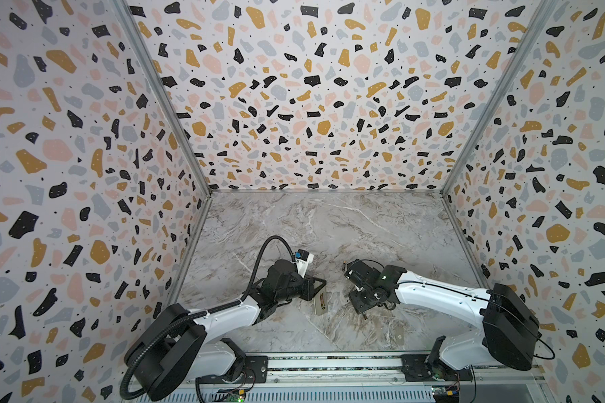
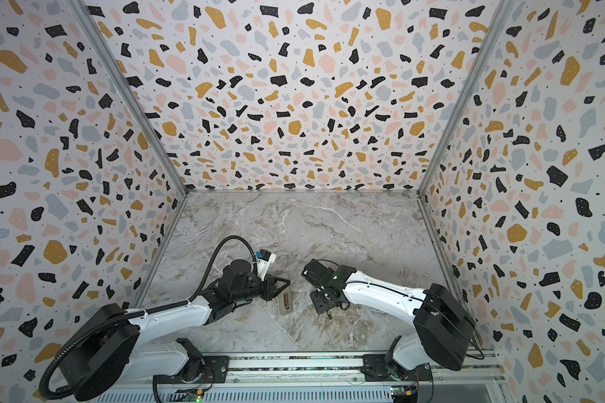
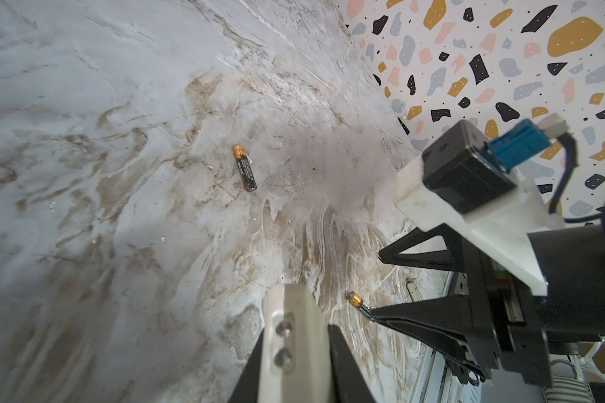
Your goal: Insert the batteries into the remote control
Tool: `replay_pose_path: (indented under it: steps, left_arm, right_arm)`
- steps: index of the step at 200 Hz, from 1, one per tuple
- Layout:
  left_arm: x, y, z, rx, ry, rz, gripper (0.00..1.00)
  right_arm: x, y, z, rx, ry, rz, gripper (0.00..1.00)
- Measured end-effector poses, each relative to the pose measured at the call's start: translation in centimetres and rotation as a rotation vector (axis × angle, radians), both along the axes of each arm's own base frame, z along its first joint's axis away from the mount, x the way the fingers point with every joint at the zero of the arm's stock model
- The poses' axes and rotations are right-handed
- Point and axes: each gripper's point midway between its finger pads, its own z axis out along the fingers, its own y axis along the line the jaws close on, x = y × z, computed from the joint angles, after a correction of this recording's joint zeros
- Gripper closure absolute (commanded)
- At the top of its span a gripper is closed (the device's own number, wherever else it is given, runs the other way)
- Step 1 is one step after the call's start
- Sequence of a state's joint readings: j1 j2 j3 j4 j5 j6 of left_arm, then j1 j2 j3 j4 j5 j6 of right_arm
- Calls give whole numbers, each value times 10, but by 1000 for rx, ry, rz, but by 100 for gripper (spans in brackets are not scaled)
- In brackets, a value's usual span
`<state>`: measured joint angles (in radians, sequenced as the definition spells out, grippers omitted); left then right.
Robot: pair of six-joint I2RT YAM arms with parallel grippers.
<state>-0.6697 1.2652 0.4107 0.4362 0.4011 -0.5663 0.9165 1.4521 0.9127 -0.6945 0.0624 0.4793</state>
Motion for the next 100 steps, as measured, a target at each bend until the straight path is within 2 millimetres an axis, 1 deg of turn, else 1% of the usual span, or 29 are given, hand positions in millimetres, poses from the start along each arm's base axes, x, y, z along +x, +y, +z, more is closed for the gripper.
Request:
replay_pose_path:
  steps: [29,65,100]
  left_arm:
    - [-2,2,-2,5,-1,1,100]
    - [-2,1,-3,9,-4,1,100]
    - [-2,1,-3,11,-7,6,100]
  right_arm:
    - [-7,-8,-9,-48,92,28,39]
    - [-11,-9,-17,-84,151,72,42]
    - [-12,-8,-19,-79,174,89,50]
